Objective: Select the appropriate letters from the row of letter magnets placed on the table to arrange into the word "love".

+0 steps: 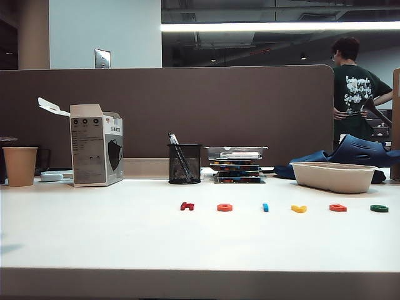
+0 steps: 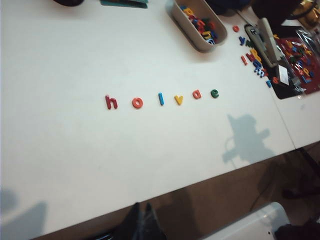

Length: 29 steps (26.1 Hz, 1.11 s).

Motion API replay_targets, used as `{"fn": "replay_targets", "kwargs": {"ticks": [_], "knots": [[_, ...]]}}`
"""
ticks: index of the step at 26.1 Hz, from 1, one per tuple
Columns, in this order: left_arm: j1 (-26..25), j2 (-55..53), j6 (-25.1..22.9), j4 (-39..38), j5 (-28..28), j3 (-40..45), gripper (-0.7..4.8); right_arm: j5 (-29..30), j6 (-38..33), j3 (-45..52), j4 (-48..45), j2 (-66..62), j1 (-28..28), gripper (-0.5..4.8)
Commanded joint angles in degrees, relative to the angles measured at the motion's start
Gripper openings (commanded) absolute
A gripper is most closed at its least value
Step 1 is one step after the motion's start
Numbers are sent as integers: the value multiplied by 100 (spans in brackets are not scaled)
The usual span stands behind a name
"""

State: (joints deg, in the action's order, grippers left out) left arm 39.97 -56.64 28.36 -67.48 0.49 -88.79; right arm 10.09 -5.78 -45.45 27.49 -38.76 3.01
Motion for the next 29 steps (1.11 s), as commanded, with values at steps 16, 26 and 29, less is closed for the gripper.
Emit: {"fn": "replay_targets", "kwargs": {"ticks": [16,26,29], "knots": [[-7,11,13,70,-240,-20,-5,-1187,-1121,-3418,1228,-5956,2411,154],[-7,11,13,70,-240,-20,-5,-1169,-1224,-3895,1416,-7163,2450,154],[-7,11,13,68,-243,-20,-5,-1165,-1224,-3895,1419,-7337,2450,154]]}}
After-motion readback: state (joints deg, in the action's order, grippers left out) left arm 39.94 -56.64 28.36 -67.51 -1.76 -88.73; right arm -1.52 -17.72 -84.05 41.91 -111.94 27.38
